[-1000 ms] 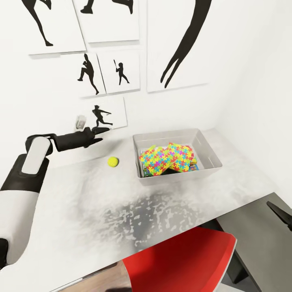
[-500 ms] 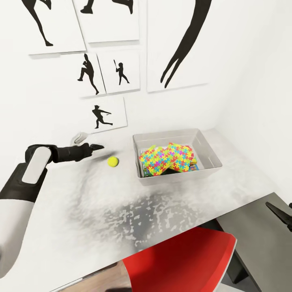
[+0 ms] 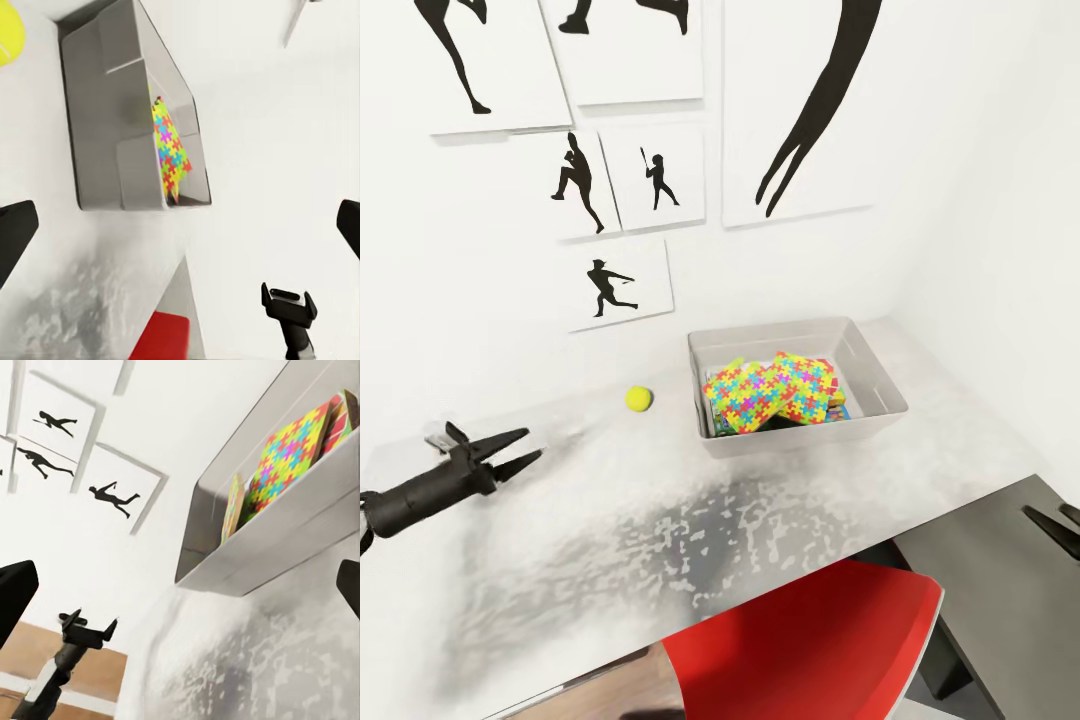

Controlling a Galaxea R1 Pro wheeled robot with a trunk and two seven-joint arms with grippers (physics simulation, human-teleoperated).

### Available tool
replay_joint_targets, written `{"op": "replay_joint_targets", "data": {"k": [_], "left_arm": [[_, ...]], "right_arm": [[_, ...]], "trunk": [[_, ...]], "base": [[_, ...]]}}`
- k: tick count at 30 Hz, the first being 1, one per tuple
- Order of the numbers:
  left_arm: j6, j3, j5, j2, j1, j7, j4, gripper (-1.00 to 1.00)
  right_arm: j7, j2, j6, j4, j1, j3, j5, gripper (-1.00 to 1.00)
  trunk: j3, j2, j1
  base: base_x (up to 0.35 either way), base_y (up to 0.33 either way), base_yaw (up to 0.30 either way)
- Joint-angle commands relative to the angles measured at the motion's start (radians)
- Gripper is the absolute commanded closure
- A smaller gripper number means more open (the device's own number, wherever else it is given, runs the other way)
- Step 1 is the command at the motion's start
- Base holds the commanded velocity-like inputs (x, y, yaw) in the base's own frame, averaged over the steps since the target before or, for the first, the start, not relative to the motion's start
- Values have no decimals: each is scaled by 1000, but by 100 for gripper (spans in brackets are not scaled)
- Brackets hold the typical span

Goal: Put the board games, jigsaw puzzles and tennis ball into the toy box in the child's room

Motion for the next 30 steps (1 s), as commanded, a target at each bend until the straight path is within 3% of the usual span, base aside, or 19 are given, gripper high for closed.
{"op": "replay_joint_targets", "data": {"k": [1, 3, 6, 9, 11, 15, 18, 30], "left_arm": [[2, 20, -3, 2, 35, -74, -1, -100], [-1, 47, -4, 3, 84, -152, -1, -100], [-4, 91, -4, 3, 134, -210, -6, -100], [-6, 154, -12, 3, 169, -236, -31, -100], [-7, 172, -36, 3, 176, -240, -35, -100], [-7, 187, -89, 3, 181, -247, -38, -100], [-7, 190, -104, 1, 182, -248, -39, -100], [-8, 190, -111, -4, 183, -249, -44, -100]], "right_arm": [[2, 0, 5, 0, -1, -3, -1, -100], [2, 1, 5, 1, -1, -4, -1, -100], [0, 1, 3, 0, -1, -4, 1, -100], [-3, 10, 2, 0, -1, -5, 2, -100], [-6, 20, 0, -1, -1, -5, 2, -100], [-9, 33, -1, -1, -2, -3, 4, -100], [-9, 40, -1, -1, -2, -2, 4, -100], [-11, 43, -2, -4, -2, 0, 3, -100]], "trunk": [[-1, -2, 1], [-1, -2, 1], [-1, -2, 1], [-1, -2, 1], [-1, -2, 1], [-1, -2, 1], [-1, -2, 1], [-1, -2, 1]], "base": [[0, 0, 0], [0, 0, 0], [0, 0, 0], [0, 0, 0], [0, 0, 0], [-2, 1, 0], [-57, 58, 0], [-136, 84, 0]]}}
